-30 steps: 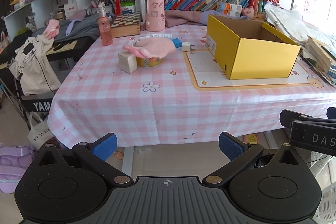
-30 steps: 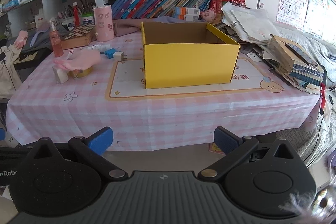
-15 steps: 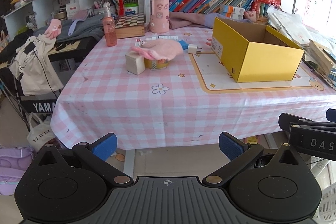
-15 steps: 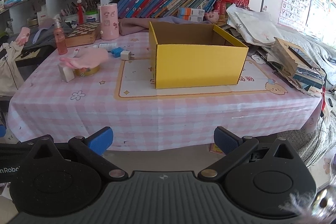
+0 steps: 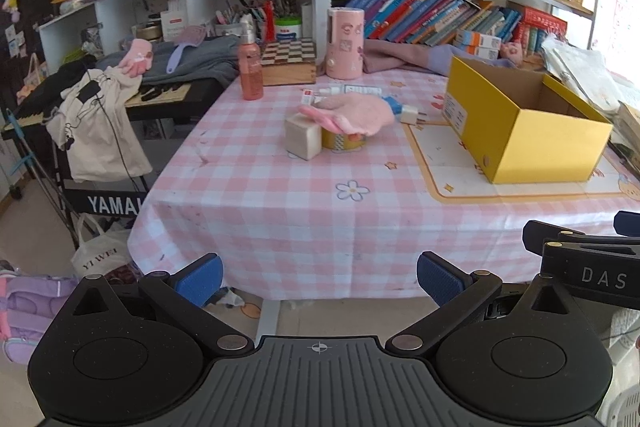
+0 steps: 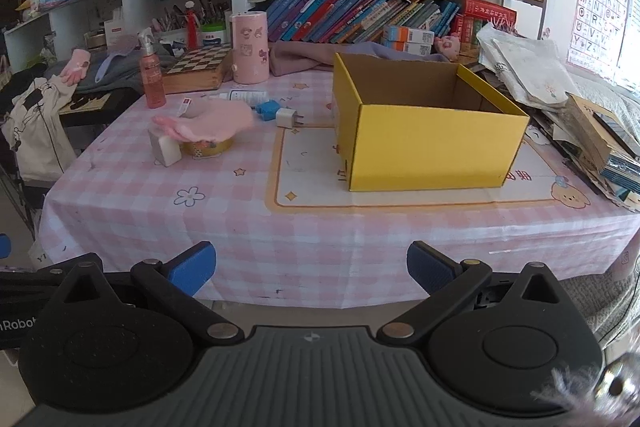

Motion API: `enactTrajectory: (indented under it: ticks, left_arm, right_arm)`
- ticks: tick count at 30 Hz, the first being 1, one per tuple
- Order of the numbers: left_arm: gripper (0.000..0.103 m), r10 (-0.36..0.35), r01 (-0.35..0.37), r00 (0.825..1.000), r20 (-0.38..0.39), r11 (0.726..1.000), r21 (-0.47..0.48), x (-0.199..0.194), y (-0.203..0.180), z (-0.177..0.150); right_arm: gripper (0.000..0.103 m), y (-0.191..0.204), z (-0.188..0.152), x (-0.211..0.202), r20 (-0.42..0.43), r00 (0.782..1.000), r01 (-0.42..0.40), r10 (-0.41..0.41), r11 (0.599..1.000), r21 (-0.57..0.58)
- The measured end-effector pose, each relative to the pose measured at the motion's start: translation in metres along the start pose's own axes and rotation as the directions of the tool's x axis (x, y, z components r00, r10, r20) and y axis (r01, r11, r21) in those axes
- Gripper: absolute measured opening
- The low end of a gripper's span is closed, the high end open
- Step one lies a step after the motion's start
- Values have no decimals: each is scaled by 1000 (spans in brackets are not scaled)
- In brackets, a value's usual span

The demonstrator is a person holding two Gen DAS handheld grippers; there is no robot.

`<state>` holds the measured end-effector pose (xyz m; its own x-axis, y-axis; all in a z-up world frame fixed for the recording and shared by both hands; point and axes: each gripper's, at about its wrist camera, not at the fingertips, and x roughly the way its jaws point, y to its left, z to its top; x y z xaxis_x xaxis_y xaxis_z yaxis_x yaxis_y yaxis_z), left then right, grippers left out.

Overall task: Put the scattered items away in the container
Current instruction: 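Grasp the pink glove with the right tool while the left tool grasps the white cube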

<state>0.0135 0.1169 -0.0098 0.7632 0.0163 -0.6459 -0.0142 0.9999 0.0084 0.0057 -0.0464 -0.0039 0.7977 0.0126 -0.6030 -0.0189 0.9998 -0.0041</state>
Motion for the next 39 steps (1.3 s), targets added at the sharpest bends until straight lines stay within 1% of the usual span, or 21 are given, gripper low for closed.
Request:
enactTrajectory:
  ticks: [5,9,14,16,19,22,25,27,30,34,39]
  left_arm:
    - [103,39,-38,999,20,999,-33,13,8,11]
    - [103,67,-66,997,26,997,-50,32,11,23]
    - [103,111,-110,994,10,992,-67,60,13,44]
    - [103,129,-129,992,-3,989,-65,71,14,50]
    - [103,158,-160,987,-23,985,-61,86,16,60]
    - [103,169,-171,985,-45,983,-59,101,18,67]
    - [103,172,-174,983,-61,984,-28,115,16,74]
    - [103,166,-167,984,-60,986,-4,125,13,80]
    - [103,152,-150,987,-54,988,35,142,9,88]
    - [103,147,-141,986,-76,986,85,168,1,98]
    - [102,146,-135,983,-110,985,105,196,-3,107]
  right_arm:
    - [101,10,17,23,24,998,-61,62,998,-33]
    - [101,12,33,49,28,995,-97,99,994,-46]
    - [101,14,58,87,3,988,-152,153,987,-46]
    - [100,16,66,103,-20,984,-180,180,983,-37]
    - [100,16,79,127,-59,972,-229,228,973,-13]
    - [98,19,92,149,-73,960,-272,271,962,0]
    - [92,24,105,171,-83,946,-314,313,949,3]
    - [90,27,113,186,-96,938,-335,334,942,5]
    - [90,30,124,208,-111,928,-356,355,935,15]
    - [91,30,138,243,-136,915,-375,380,925,65]
    - [91,30,147,288,-223,882,-385,415,908,166]
